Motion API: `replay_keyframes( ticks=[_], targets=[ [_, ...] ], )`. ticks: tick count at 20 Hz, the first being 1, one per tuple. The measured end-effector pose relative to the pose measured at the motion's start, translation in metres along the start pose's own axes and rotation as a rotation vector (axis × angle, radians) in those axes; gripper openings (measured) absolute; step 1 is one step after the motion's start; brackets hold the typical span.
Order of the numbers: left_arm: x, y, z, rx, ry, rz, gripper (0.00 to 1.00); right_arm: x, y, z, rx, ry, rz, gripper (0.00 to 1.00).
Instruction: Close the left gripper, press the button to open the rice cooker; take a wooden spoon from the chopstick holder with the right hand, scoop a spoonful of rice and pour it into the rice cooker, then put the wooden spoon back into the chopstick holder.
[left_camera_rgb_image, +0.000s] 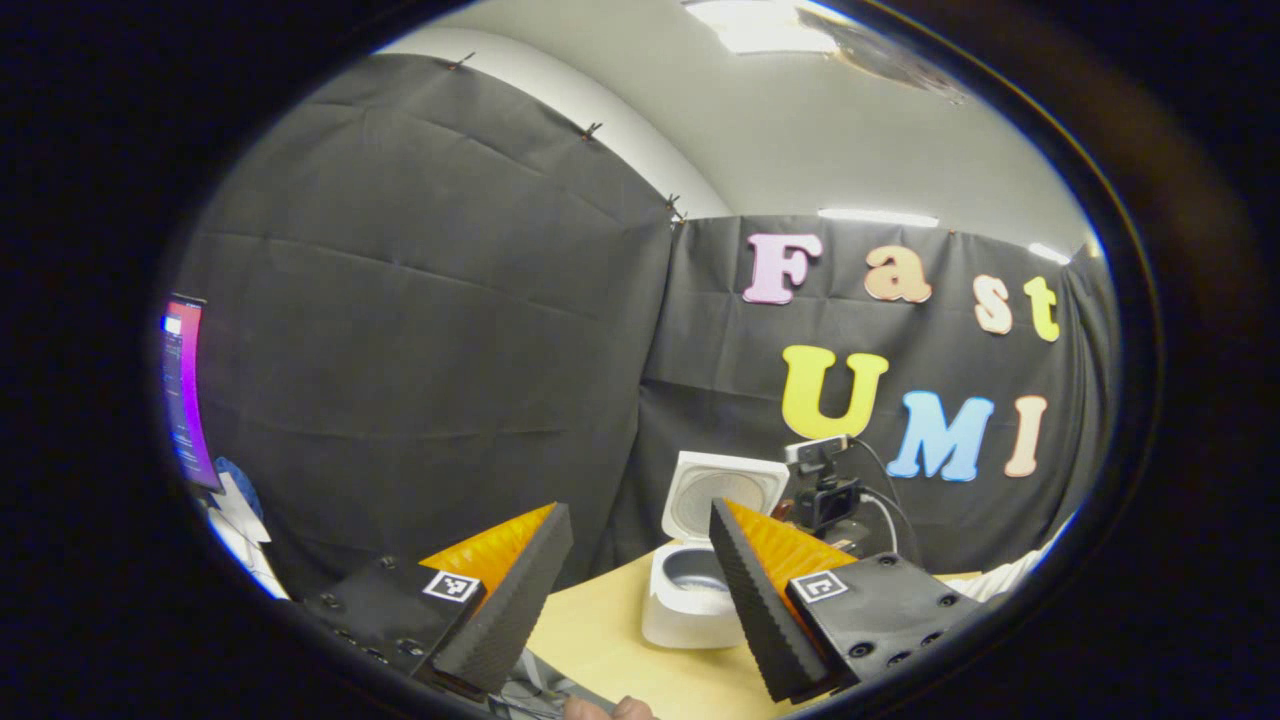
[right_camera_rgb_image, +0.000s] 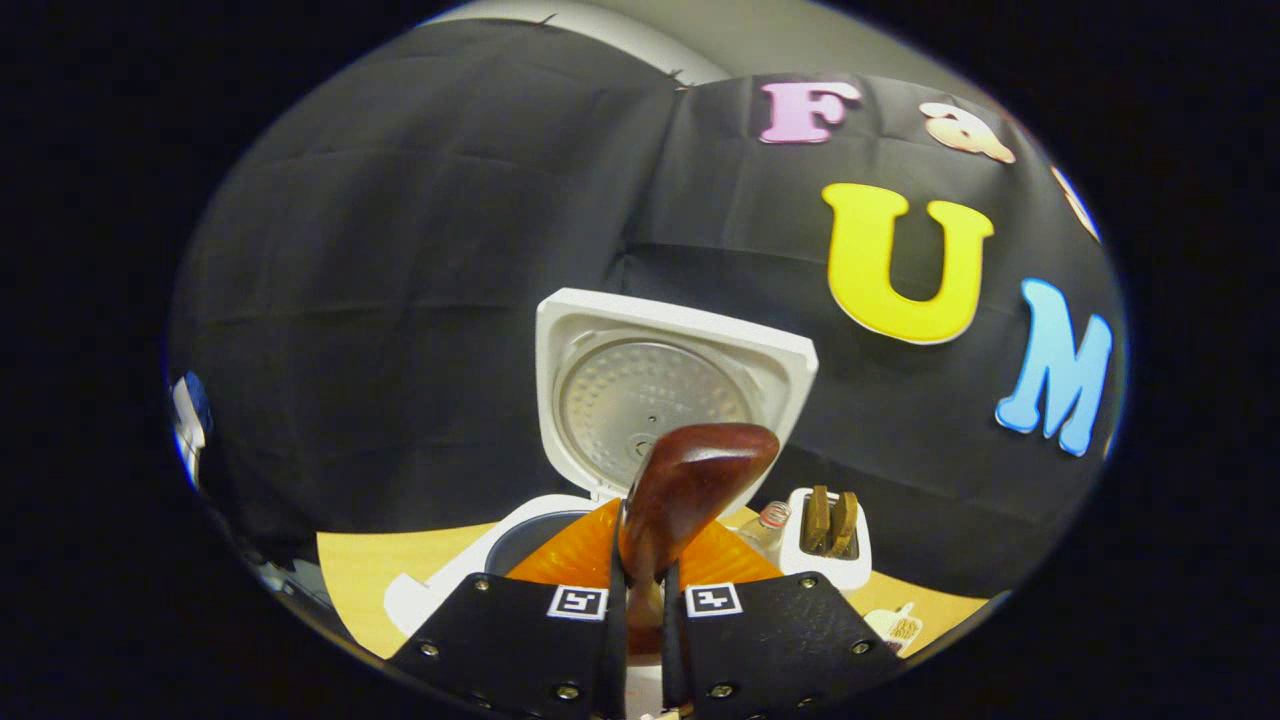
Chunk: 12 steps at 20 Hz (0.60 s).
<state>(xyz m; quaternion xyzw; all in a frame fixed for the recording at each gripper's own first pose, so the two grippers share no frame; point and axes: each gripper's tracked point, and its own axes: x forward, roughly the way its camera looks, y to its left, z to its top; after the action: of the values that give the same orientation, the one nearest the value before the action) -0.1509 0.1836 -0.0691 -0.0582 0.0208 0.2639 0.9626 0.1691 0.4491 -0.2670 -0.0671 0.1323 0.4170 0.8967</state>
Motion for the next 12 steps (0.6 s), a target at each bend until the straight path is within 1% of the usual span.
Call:
replay_keyframes(
  ticks=[1,2,3,5,9,10,12],
  targets=[
    [-0.003,0.0,0.001,0.003,-0.003,-0.019,0.94,-0.015,-0.012,0.005,0.067,0.0,-0.018,0.14],
    [-0.006,-0.001,0.0,0.008,-0.003,-0.038,0.97,-0.031,-0.028,0.012,0.13,-0.003,-0.04,0.14],
    [-0.007,-0.002,-0.002,0.004,-0.003,-0.063,0.93,-0.049,-0.045,0.017,0.18,-0.012,-0.066,0.14],
    [-0.01,-0.01,-0.008,-0.02,0.003,-0.125,0.93,-0.086,-0.081,0.022,0.259,-0.021,-0.115,0.14],
    [-0.006,-0.037,-0.03,-0.073,0.027,-0.233,0.94,-0.17,-0.164,0.007,0.442,-0.037,-0.238,0.14],
    [-0.004,-0.044,-0.032,-0.084,0.033,-0.249,0.97,-0.191,-0.186,0.001,0.471,-0.045,-0.271,0.14],
    [-0.004,-0.06,-0.036,-0.086,0.047,-0.266,0.97,-0.228,-0.228,-0.021,0.494,-0.045,-0.341,0.14]
  ],
)
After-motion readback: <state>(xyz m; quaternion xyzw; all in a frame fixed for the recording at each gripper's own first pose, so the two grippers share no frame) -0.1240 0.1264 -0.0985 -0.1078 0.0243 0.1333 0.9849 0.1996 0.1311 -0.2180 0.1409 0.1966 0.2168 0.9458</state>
